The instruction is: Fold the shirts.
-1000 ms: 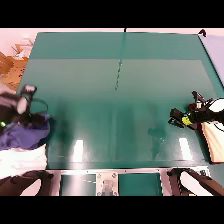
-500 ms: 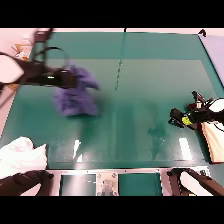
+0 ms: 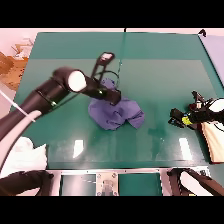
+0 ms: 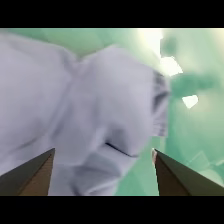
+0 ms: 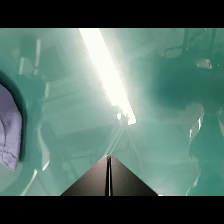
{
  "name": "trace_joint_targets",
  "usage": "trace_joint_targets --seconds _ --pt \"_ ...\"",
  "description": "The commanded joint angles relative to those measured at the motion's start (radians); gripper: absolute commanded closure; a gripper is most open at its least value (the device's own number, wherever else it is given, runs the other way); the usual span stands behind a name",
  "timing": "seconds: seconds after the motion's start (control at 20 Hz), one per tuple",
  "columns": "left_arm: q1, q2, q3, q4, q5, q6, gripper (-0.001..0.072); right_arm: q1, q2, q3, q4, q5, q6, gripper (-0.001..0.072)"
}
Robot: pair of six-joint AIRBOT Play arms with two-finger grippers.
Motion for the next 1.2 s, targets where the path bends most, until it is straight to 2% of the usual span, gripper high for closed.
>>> trace_joint_targets --seconds 0.0,0.1,0.2,0.35,0.4,0.5,0.55,0.6,0.65,0.7,0.75,0.8,0.85,1.0,1.05,1.1,1.15 --pt "0.133 0.017 0.035 0.021 -0.179 -0.008 0.0003 0.001 0.001 0.000 0.001 0.000 0.001 0.0693" --pt "0.229 0.021 0.028 0.070 -0.275 -0.007 0.0003 0.001 0.001 0.000 0.001 -0.006 0.000 0.0692" --pt "0.301 0.021 -0.043 0.076 -0.275 -0.008 0.0003 0.001 0.001 0.000 0.000 -0.008 0.000 0.0693" --pt "0.328 0.016 -0.253 0.029 -0.127 -0.007 0.0003 0.001 0.000 0.000 0.001 -0.090 0.000 0.0693" --pt "0.322 0.014 -0.324 -0.017 -0.054 0.000 0.0003 0.001 0.000 0.000 0.005 -0.114 0.000 0.0692" --pt "0.311 0.014 -0.455 -0.182 0.154 0.073 0.0004 0.003 -0.004 0.000 0.039 -0.132 0.000 0.0689" --pt "0.306 0.014 -0.509 -0.275 0.257 0.116 0.0005 0.012 -0.013 0.000 0.085 -0.135 -0.001 0.0615" --pt "0.299 0.014 -0.545 -0.352 0.330 0.157 0.0069 0.031 -0.028 -0.001 0.122 -0.147 -0.013 0.0494" --pt "0.300 0.014 -0.570 -0.433 0.372 0.211 0.0106 0.064 -0.050 0.000 0.169 -0.176 -0.060 0.0409" --pt "0.300 0.014 -0.583 -0.483 0.394 0.256 0.0106 0.098 -0.077 0.000 0.220 -0.200 -0.099 0.0406" --pt "0.300 0.014 -0.591 -0.513 0.404 0.280 0.0106 0.140 -0.115 0.000 0.278 -0.225 -0.132 0.0369" --pt "0.300 0.010 -0.591 -0.525 0.404 0.287 0.0105 0.180 -0.155 0.000 0.320 -0.248 -0.156 0.0295" --pt "0.300 0.000 -0.591 -0.549 0.404 0.289 0.0105 0.219 -0.197 0.000 0.354 -0.270 -0.168 0.0276" --pt "0.300 -0.058 -0.591 -0.618 0.378 0.298 0.0106 0.288 -0.304 0.000 0.454 -0.302 -0.212 0.0282" --pt "0.300 -0.071 -0.590 -0.651 0.374 0.330 0.0107 0.298 -0.330 0.000 0.489 -0.308 -0.238 0.0283" --pt "0.300 -0.074 -0.590 -0.679 0.377 0.353 0.0188 0.300 -0.352 0.001 0.532 -0.311 -0.276 0.0315" --pt "0.300 -0.072 -0.585 -0.695 0.377 0.372 0.0520 0.299 -0.366 0.001 0.570 -0.311 -0.309 0.0407"
